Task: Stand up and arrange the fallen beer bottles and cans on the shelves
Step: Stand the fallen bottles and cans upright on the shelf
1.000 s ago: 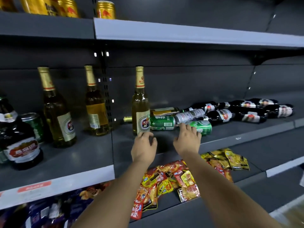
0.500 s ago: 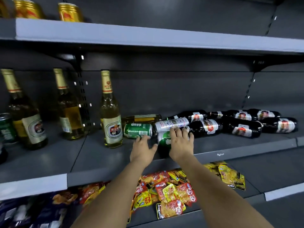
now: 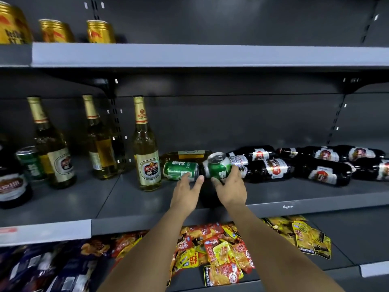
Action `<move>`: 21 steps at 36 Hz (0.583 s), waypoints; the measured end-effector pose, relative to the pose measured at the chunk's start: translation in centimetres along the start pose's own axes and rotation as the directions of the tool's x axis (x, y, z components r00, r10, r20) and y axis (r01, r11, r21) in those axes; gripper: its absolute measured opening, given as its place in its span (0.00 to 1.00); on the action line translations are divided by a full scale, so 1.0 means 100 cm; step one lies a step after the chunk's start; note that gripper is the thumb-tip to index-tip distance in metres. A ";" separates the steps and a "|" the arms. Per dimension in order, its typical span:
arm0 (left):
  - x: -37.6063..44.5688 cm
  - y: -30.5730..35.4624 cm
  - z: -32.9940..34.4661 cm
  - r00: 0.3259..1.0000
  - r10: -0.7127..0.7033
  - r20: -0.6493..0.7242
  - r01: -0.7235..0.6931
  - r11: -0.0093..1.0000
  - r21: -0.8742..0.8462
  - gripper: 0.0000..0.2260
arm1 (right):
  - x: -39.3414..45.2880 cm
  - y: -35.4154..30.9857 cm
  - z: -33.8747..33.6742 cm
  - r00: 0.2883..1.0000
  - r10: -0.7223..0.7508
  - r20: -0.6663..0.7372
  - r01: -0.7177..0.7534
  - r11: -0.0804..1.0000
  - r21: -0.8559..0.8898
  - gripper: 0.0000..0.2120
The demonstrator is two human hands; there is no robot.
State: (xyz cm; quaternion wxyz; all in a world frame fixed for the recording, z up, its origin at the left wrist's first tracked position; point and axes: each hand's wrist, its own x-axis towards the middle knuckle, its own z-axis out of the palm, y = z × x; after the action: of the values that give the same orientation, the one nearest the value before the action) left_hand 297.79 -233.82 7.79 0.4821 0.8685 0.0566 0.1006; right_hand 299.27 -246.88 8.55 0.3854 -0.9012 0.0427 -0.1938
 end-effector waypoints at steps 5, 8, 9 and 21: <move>0.002 -0.007 -0.007 0.992 0.060 -0.108 -0.027 0.958 0.285 0.23 | 0.004 0.005 0.007 0.988 0.153 0.018 -0.154 0.971 0.186 0.22; 0.008 -0.007 -0.009 0.979 0.140 -0.149 -0.057 0.886 0.460 0.25 | 0.009 0.008 0.010 0.989 0.142 0.032 -0.146 0.975 0.167 0.23; 0.011 -0.006 -0.009 0.976 0.157 -0.151 -0.065 0.870 0.488 0.27 | 0.011 0.009 0.011 0.990 0.134 0.039 -0.138 0.978 0.154 0.23; 0.049 0.009 0.003 0.992 0.124 0.012 -0.091 0.654 0.751 0.43 | 0.001 0.013 0.022 0.949 0.057 -0.311 -0.005 0.986 0.166 0.32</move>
State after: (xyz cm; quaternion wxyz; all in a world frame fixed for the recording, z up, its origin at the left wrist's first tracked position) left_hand 302.60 -233.54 8.96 0.0739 0.9894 0.0512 0.1139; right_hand 300.32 -246.28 6.26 0.4491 -0.8233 0.1018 -0.3318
